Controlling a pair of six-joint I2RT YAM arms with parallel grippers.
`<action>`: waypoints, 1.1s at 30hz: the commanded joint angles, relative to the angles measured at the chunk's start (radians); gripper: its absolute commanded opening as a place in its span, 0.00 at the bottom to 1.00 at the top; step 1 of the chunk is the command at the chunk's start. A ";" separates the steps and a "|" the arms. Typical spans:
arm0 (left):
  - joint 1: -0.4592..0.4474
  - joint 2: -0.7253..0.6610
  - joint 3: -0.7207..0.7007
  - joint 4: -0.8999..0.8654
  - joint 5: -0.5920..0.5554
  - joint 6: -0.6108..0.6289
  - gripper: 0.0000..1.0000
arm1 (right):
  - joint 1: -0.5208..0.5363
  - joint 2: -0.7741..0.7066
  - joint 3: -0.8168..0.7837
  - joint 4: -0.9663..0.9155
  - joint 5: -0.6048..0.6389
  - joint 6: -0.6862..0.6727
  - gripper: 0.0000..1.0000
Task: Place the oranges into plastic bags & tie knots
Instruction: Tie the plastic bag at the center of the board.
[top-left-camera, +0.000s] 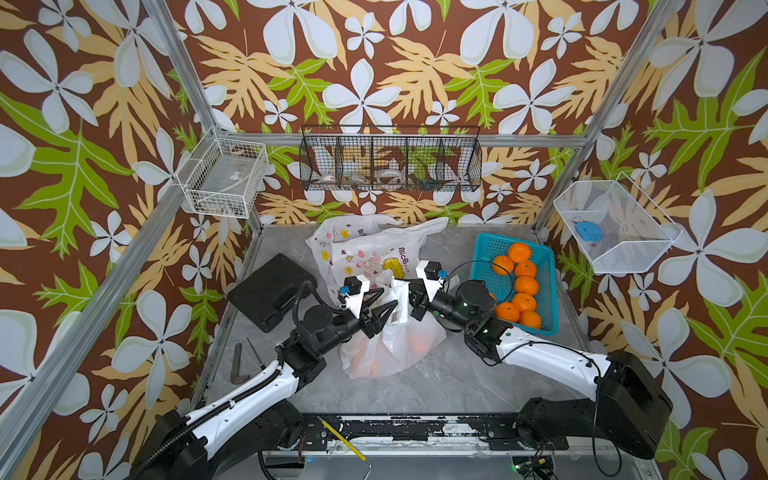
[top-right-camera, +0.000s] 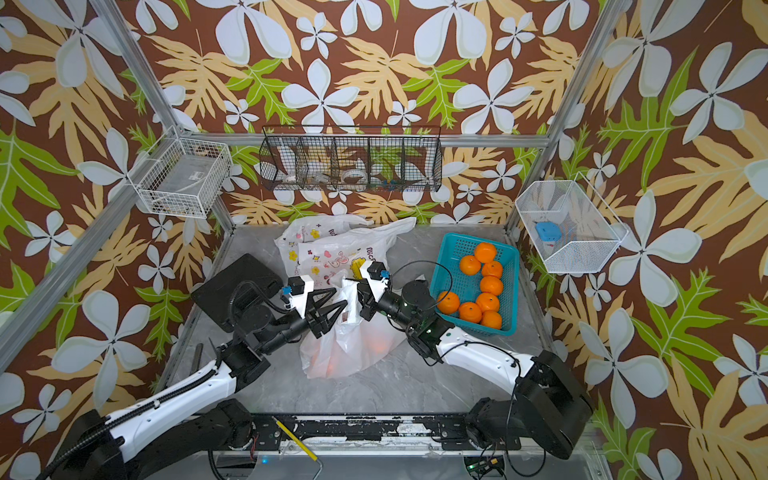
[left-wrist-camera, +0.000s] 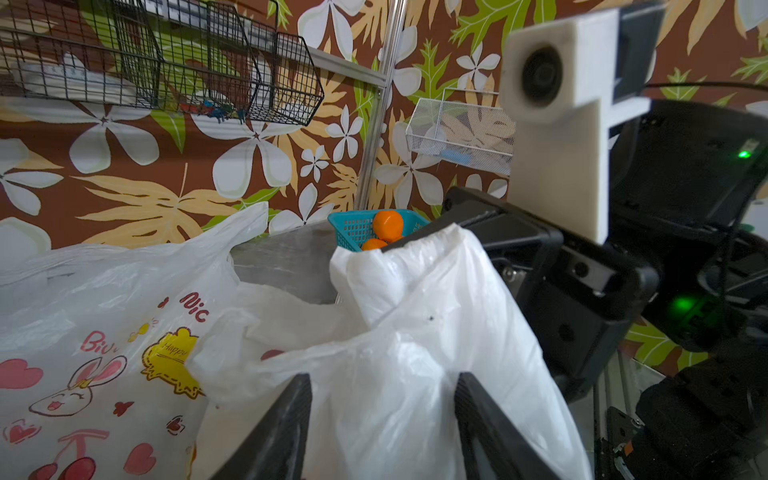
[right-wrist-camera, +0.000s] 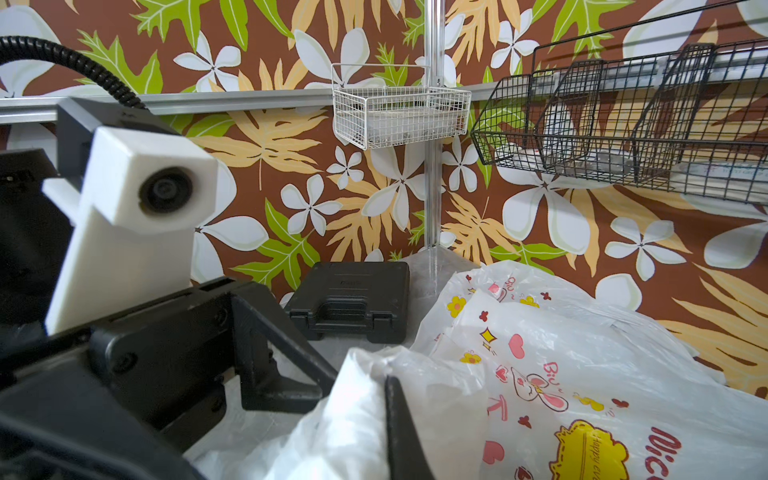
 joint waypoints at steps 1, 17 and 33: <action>0.058 -0.075 -0.034 0.043 0.063 -0.076 0.62 | 0.000 -0.010 -0.019 0.086 -0.010 -0.004 0.00; 0.140 0.130 0.171 0.214 0.397 -0.618 0.60 | 0.000 0.000 -0.021 0.123 -0.034 -0.014 0.00; 0.139 0.277 0.103 0.422 0.468 -0.789 0.57 | 0.000 -0.006 -0.034 0.136 -0.023 -0.016 0.00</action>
